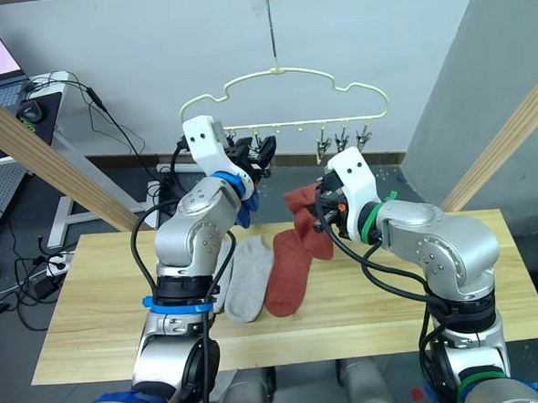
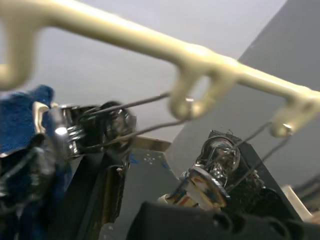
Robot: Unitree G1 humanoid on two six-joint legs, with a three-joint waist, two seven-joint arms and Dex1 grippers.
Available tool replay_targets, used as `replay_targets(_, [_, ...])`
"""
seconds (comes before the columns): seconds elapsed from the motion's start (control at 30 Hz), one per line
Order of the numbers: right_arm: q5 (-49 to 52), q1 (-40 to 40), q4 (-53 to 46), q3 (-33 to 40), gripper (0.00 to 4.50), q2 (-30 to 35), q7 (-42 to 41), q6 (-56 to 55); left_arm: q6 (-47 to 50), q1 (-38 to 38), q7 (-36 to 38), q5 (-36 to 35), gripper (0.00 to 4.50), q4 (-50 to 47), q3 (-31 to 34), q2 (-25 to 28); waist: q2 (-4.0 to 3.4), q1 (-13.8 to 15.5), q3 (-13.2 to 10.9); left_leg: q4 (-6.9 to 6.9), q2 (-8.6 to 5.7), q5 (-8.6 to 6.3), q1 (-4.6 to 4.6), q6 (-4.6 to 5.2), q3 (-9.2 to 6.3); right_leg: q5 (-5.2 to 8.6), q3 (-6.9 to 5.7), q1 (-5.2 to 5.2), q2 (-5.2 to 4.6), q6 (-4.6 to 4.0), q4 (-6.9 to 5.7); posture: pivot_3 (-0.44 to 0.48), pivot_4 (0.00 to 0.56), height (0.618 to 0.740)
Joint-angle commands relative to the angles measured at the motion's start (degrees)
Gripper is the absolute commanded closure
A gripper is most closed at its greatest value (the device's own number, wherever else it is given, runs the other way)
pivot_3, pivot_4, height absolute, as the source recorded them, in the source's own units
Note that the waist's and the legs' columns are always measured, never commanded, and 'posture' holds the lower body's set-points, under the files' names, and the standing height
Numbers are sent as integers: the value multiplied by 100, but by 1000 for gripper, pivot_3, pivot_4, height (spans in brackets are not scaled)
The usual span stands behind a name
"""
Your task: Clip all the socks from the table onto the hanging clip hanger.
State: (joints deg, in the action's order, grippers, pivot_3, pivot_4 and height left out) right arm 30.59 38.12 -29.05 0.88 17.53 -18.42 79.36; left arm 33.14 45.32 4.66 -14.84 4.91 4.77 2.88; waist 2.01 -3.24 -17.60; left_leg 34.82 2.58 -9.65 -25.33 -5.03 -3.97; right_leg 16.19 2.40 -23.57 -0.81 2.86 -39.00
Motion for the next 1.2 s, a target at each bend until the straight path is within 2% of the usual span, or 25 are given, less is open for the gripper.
replay_targets(0.03, [81,-45,-268,134,4500,-15,50,-15,-188,83,222,-52,1858,-102,-76,-23,0,-2,0,0,0,0,0,0,0,0,0,0,0,0,0,-80,284,740])
replay_targets(0.4, [126,-73,-323,178,4500,13,85,72,-152,-58,480,-171,1858,-260,-66,-61,0,-3,0,0,0,0,0,0,0,0,0,0,0,0,0,-82,287,740])
replay_targets(1.03, [132,-157,-457,243,4500,-1,109,197,-244,-5,478,-118,1858,-202,-63,-127,0,-6,0,1,0,0,0,0,1,0,0,0,0,0,0,-96,288,740])
replay_targets(1.13, [131,-158,-454,246,4500,9,100,207,-250,-8,486,-127,2393,-206,-48,-120,0,-5,0,0,0,0,0,0,0,0,1,0,0,0,0,-95,288,740])
replay_targets(1.2, [131,-151,-448,246,4500,5,99,210,-264,-6,492,-128,3053,-206,-44,-117,0,-5,0,0,0,0,0,0,0,0,1,0,0,0,0,-94,288,740])
